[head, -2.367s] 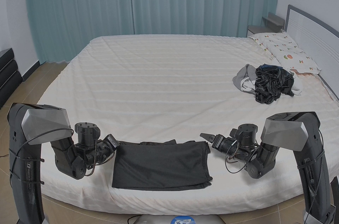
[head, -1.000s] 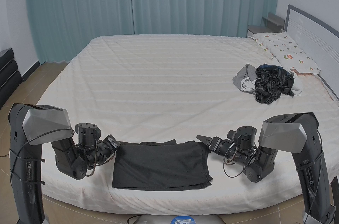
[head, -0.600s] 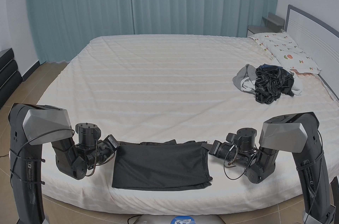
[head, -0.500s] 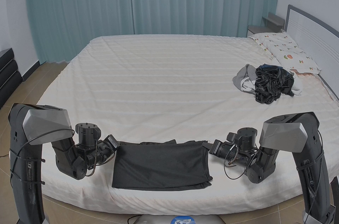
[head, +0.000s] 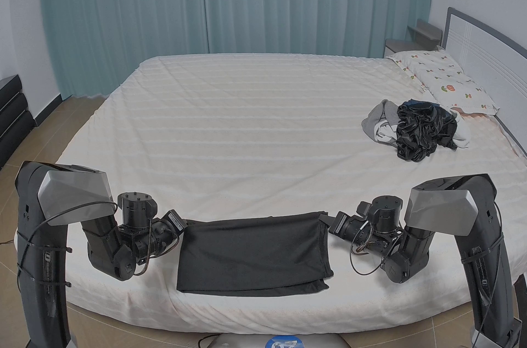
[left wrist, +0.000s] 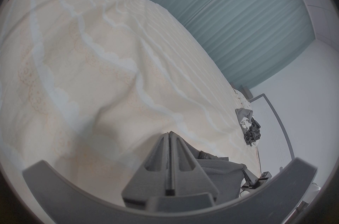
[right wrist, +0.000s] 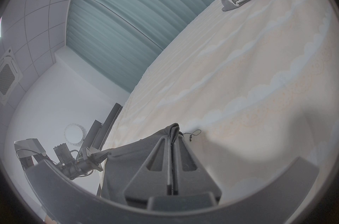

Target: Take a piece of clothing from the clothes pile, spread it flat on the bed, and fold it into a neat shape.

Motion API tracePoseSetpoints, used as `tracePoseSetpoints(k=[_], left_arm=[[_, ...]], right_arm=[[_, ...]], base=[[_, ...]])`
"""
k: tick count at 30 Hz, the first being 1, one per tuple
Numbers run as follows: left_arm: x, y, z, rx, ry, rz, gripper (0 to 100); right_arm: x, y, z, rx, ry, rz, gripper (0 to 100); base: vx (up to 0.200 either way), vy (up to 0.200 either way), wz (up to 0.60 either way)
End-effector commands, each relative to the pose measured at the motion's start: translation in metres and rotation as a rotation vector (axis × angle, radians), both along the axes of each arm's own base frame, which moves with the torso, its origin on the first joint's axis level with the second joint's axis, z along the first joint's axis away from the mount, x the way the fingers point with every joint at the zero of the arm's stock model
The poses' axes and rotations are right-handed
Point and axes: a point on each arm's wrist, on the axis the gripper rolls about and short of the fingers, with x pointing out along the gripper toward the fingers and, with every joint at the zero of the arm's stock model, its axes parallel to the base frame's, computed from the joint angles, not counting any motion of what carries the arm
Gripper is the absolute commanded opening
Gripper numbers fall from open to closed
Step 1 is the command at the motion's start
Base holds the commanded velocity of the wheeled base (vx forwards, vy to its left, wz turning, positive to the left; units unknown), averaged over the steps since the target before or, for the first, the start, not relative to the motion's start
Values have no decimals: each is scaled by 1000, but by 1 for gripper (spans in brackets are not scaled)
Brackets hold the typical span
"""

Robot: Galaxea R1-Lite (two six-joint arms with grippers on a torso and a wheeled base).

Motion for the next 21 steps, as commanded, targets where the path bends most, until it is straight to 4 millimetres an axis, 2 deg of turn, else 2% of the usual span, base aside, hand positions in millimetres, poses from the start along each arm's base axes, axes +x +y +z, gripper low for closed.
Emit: tracePoseSetpoints(k=[1, 4, 5, 9, 10, 14, 17, 18, 19, 20, 21], left_arm=[[0, 0, -2, 2, 5, 1, 0], [0, -1, -3, 7, 4, 9, 0], [-1, -1, -3, 11, 6, 8, 0], [-1, -2, -3, 20, 4, 1, 0], [-1, -1, -3, 20, 4, 2, 100], [-1, -1, -3, 20, 4, 4, 100], [0, 0, -1, 14, -2, 12, 100], [0, 0, -1, 14, -2, 12, 100], [-1, 2, 2, 7, -7, 20, 100], [-1, 2, 2, 7, -7, 20, 100], [-3, 4, 8, -5, -14, 32, 100]], right_arm=[[-1, 1, -5, -4, 11, 1, 0], [-1, 1, -6, -7, 13, 3, 0], [-1, 1, -6, -7, 16, 5, 100], [-2, 1, -7, -10, 16, 4, 100], [-2, 1, -6, -11, 15, 4, 100], [-6, -1, 0, -4, 0, -1, 100], [-9, -9, 17, 11, -52, -31, 100], [-9, -9, 17, 11, -52, -31, 100], [-11, -16, 31, 18, -80, -60, 100], [-11, -16, 31, 18, -80, -60, 100], [-11, -20, 40, 20, -99, -82, 100]], base=[[0, 0, 0], [0, 0, 0], [0, 0, 0], [0, 0, 0], [0, 0, 0], [0, 0, 0], [0, 0, 0], [0, 0, 0], [0, 0, 0], [0, 0, 0], [0, 0, 0]])
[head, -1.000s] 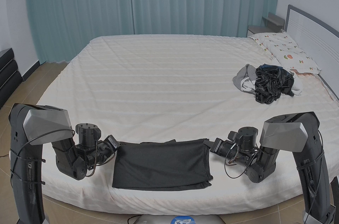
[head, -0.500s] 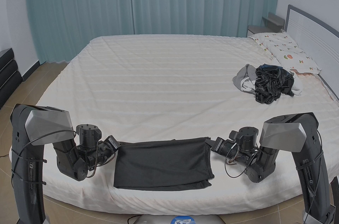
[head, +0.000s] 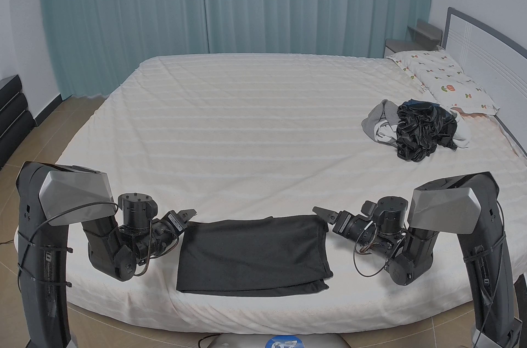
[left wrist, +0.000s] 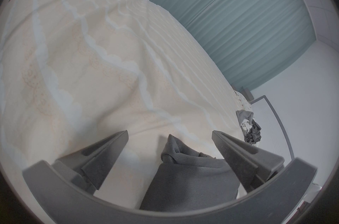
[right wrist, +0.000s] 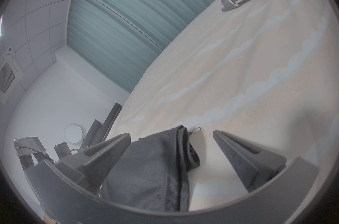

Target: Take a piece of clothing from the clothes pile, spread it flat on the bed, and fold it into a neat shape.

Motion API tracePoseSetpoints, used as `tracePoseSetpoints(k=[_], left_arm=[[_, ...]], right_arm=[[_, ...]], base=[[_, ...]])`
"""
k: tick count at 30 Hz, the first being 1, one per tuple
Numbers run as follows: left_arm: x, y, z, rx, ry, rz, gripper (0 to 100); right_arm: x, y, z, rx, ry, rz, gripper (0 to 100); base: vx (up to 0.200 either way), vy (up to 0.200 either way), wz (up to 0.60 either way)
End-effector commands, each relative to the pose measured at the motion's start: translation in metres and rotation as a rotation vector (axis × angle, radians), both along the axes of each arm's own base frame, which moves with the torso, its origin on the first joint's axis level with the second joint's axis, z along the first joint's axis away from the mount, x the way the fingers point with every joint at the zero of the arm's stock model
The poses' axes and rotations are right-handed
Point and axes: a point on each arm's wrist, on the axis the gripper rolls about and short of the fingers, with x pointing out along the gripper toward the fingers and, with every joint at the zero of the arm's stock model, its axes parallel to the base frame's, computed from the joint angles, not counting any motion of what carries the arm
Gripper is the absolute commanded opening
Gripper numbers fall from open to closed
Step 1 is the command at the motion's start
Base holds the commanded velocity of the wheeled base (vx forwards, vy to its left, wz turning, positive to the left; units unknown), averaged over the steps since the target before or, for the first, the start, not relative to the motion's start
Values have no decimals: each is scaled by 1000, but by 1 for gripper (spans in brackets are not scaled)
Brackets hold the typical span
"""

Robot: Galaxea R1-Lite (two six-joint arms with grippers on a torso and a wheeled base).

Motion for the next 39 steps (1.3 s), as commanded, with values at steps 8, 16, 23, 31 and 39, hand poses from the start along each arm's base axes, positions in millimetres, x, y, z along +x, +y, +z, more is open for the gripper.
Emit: tracePoseSetpoints(k=[8, 16, 23, 31, 39], left_arm=[[-23, 20, 75, -64, -145, 52, 100], [-42, 28, 115, 47, -276, 24, 100], [-104, 44, 160, 137, -402, 15, 100], [-172, 55, 195, 293, -593, 10, 100], [-230, 60, 189, 481, -675, 7, 100]], right_arm=[[5, -24, 29, -14, -81, -117, 100], [-19, -63, 93, -70, -193, -276, 100], [-92, -80, 151, -172, -297, -273, 100], [-187, -99, 185, -346, -459, -251, 100], [-242, -126, 198, -519, -464, -400, 100]], base=[[0, 0, 0], [0, 0, 0], [0, 0, 0], [0, 0, 0], [0, 0, 0]])
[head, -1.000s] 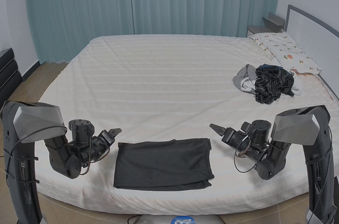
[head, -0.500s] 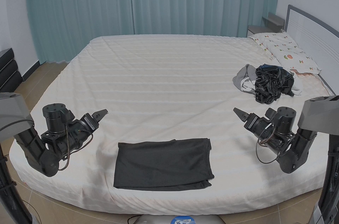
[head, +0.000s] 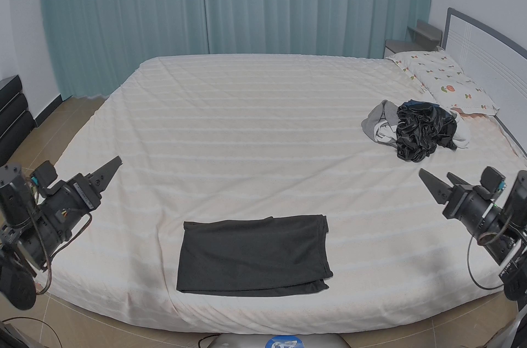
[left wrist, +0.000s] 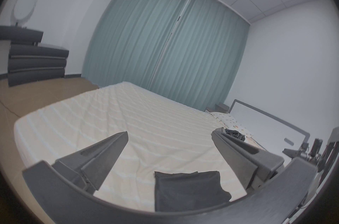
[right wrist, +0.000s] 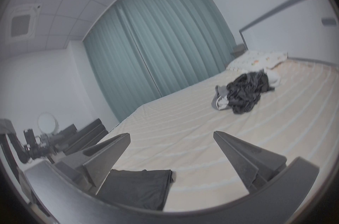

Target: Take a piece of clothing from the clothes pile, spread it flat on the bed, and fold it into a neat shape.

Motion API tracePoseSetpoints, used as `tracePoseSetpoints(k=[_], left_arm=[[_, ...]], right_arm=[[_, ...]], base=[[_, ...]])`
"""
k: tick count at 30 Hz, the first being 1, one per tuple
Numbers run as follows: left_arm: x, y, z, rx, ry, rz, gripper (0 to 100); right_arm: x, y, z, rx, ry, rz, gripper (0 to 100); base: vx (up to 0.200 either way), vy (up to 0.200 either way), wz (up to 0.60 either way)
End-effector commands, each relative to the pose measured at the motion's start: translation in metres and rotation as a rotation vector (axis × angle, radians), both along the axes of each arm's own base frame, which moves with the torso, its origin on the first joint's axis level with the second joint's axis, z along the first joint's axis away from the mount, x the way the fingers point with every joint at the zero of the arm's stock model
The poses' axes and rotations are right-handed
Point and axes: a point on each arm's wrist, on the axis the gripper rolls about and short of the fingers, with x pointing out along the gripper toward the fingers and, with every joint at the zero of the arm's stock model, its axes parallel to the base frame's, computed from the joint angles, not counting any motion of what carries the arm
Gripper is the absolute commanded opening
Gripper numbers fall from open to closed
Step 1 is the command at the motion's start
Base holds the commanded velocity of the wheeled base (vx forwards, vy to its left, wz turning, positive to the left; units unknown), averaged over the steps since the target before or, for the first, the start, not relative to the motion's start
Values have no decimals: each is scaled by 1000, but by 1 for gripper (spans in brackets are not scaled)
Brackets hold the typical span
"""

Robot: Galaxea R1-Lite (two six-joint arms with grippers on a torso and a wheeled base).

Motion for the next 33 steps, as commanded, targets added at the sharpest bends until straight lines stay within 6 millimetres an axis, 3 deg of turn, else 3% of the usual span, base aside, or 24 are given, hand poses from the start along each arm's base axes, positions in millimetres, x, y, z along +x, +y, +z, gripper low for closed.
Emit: tracePoseSetpoints(k=[1, 9, 18, 26, 31, 33], left_arm=[[-67, 8, 5, 136, -138, 33, 100], [-116, 12, 6, 215, -173, 83, 100], [-169, 14, 1, 333, -174, 71, 100], [-202, 15, -15, 480, -228, 79, 100], [-209, 16, -32, 494, -197, 71, 100], [-209, 16, -41, 505, -175, 80, 100]], right_arm=[[-64, -25, 19, -106, -93, -130, 100], [-146, -35, 8, -290, -137, -133, 100], [-201, -40, -24, -374, -49, -166, 100], [-227, -40, -9, -430, -49, -199, 100], [-225, -40, -26, -425, -11, -242, 100], [-221, -42, -38, -404, 52, -341, 100]], base=[[0, 0, 0], [0, 0, 0], [0, 0, 0], [0, 0, 0], [0, 0, 0], [0, 0, 0]])
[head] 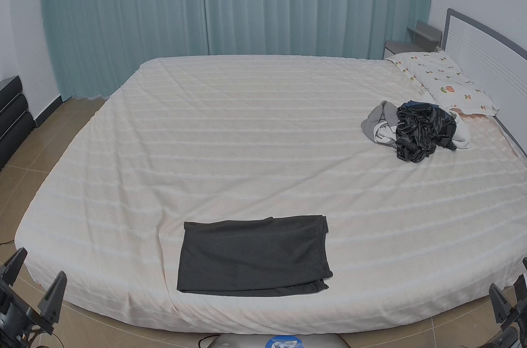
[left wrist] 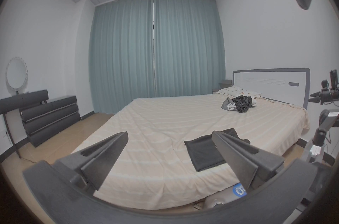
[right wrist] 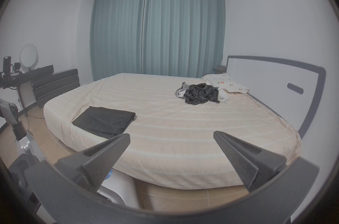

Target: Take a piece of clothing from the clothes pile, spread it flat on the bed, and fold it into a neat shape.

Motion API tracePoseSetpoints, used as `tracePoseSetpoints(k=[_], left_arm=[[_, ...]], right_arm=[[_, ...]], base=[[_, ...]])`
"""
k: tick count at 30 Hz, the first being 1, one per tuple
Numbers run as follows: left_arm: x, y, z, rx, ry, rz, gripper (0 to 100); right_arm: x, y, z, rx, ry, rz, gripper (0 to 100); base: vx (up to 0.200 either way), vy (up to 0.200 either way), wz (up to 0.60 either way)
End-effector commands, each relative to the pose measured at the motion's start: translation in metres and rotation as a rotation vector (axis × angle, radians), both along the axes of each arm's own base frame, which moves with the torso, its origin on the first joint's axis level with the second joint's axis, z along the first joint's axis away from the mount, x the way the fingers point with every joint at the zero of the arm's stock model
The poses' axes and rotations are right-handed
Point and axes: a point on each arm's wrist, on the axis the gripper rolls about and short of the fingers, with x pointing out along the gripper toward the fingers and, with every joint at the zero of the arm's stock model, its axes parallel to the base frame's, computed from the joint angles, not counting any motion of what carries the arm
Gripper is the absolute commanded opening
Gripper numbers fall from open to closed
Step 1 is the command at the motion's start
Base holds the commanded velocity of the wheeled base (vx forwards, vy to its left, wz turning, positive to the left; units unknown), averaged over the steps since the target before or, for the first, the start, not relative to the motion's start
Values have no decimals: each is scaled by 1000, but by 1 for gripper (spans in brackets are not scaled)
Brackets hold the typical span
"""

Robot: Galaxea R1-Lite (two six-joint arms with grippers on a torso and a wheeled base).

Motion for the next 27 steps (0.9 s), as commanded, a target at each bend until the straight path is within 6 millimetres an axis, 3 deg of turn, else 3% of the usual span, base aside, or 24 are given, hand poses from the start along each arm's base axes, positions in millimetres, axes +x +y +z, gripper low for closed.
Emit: tracePoseSetpoints(k=[1, 4, 9, 11, 13, 18, 27], left_arm=[[-21, 1, -16, 42, -117, 16, 100], [-21, 1, -17, 43, -108, 23, 100], [-27, 1, -17, 77, -165, 47, 100], [-27, 0, -21, 89, -159, 52, 100], [-21, 0, -38, 93, -111, 40, 100], [-20, 0, -40, 80, -96, 27, 100], [-20, 0, -45, -11, -47, 31, 100]], right_arm=[[-12, -2, -17, 5, -59, -157, 100], [-12, -2, -16, 11, -65, -143, 100], [-20, -1, 3, 20, -135, -88, 100], [-19, 0, 2, 29, -133, -61, 100], [-15, 1, -7, 51, -113, -13, 100], [1, 2, -28, 70, -167, 17, 100], [2, 4, -26, 90, -216, 99, 100]], base=[[0, 0, 0], [0, 0, 0], [0, 0, 0], [0, 0, 0], [0, 0, 0], [0, 0, 0], [0, 0, 0]])
